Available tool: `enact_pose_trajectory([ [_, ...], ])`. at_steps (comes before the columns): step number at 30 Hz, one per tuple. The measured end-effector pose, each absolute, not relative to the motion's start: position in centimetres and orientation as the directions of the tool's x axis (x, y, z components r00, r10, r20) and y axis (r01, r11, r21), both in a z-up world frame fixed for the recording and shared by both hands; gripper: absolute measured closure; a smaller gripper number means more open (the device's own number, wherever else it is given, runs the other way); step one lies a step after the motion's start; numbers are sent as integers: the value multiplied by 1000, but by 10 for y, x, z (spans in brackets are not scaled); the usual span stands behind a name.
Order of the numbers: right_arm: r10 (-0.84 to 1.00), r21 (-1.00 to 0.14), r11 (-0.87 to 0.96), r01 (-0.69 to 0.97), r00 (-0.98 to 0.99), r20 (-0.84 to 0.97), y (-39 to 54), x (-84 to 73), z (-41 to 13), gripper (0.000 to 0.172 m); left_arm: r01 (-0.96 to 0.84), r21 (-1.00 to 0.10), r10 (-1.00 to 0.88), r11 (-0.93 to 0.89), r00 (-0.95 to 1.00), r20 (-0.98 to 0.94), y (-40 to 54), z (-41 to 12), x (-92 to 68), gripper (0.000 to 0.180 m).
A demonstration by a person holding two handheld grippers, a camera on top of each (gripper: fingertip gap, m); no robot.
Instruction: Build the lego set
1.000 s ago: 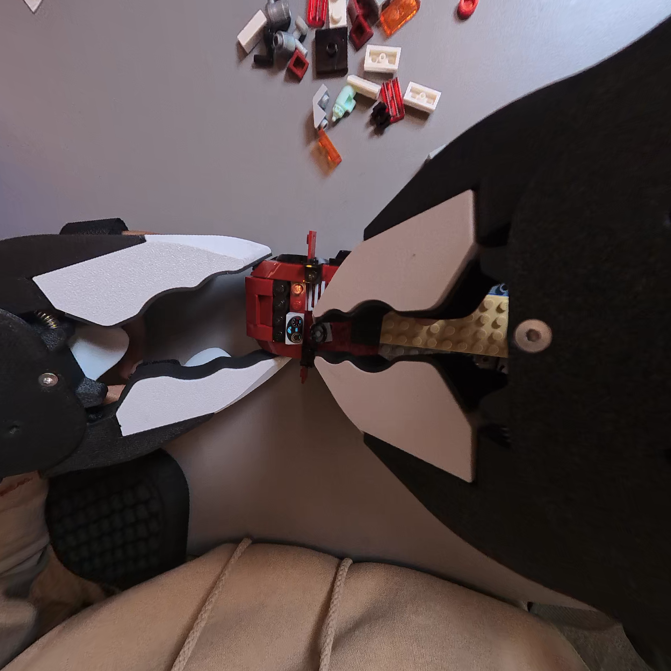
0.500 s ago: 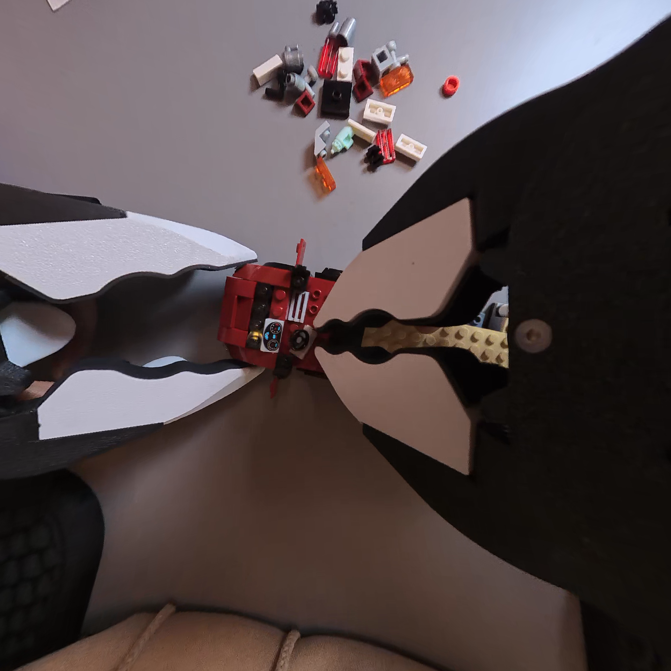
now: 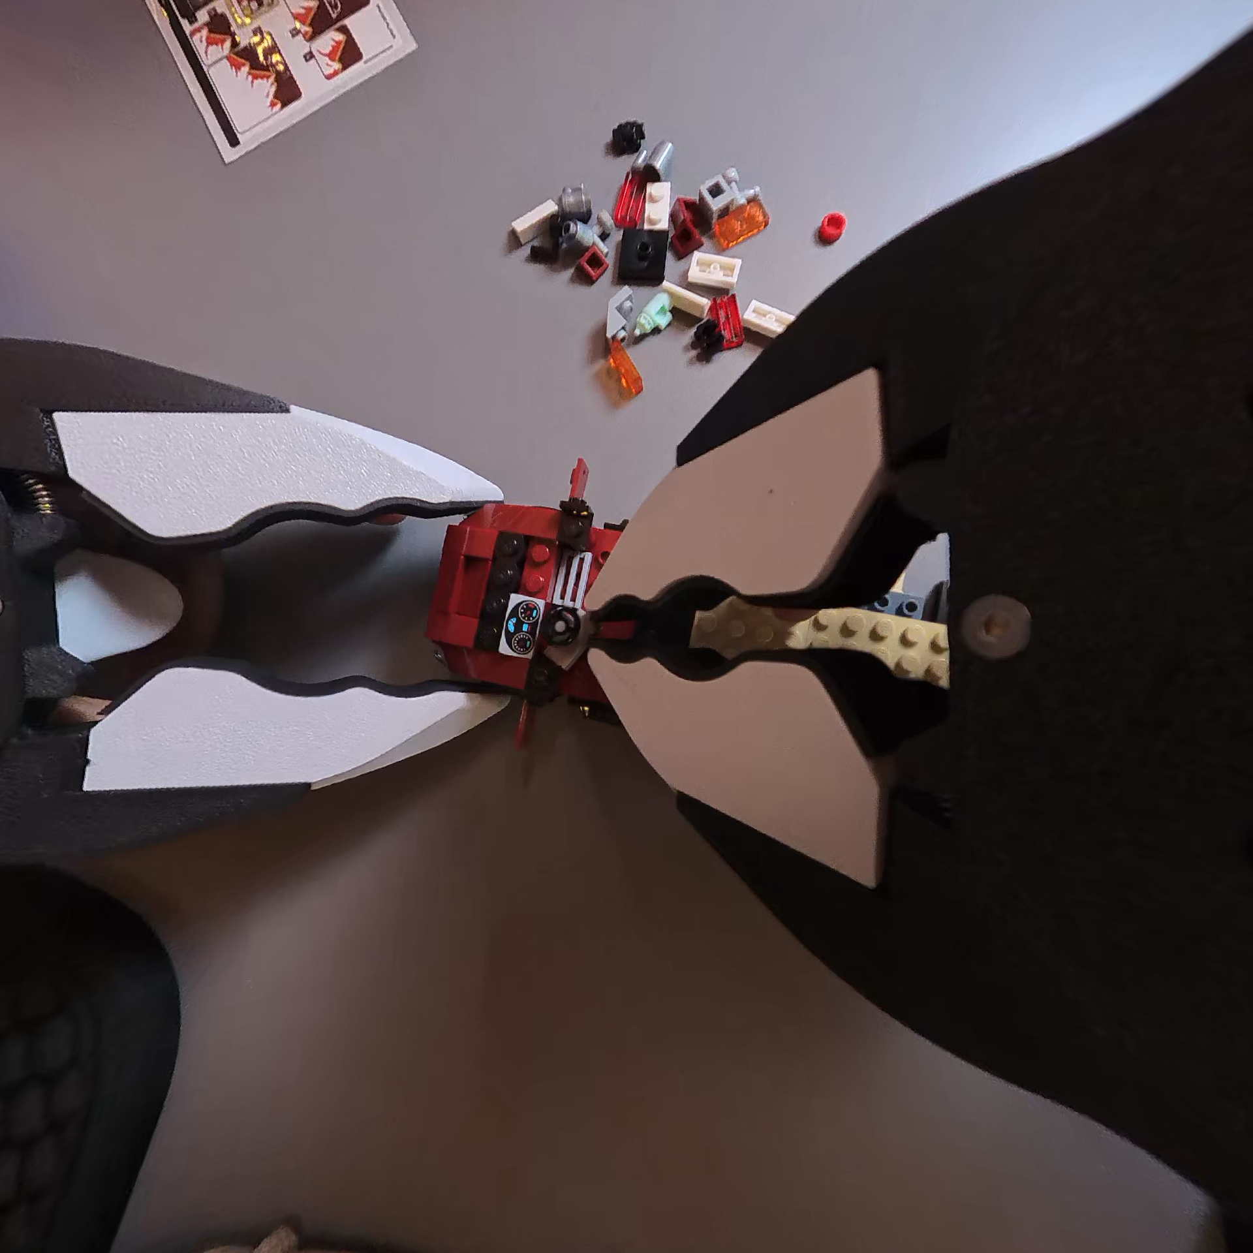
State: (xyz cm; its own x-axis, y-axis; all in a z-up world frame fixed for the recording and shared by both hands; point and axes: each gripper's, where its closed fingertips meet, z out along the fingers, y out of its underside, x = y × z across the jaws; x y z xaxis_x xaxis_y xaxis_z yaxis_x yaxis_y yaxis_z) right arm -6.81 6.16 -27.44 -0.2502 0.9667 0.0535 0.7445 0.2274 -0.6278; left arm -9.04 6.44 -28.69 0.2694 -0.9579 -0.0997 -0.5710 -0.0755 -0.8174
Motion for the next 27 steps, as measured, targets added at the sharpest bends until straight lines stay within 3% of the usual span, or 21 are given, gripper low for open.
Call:
enact_pose_trajectory([
  [10, 968, -646, 208, 735, -251, 26, 61, -72, -268, 161, -571, -817, -958, -77, 270, -99, 64, -287, -90, 125],
  [15, 952, -652, 275, 706, -294, 83, 64, -74, -267, 172, -571, -818, -958, -77, 269, -98, 64, -287, -91, 125],
  [20, 925, -662, 349, 664, -355, 131, 63, -73, -267, 172, -571, -818, -959, -74, 265, -98, 65, -287, -91, 125],
  [27, 918, -655, 347, 672, -387, 89, 59, -73, -262, 160, -571, -818, -960, -75, 264, -96, 65, -287, -91, 125],
])
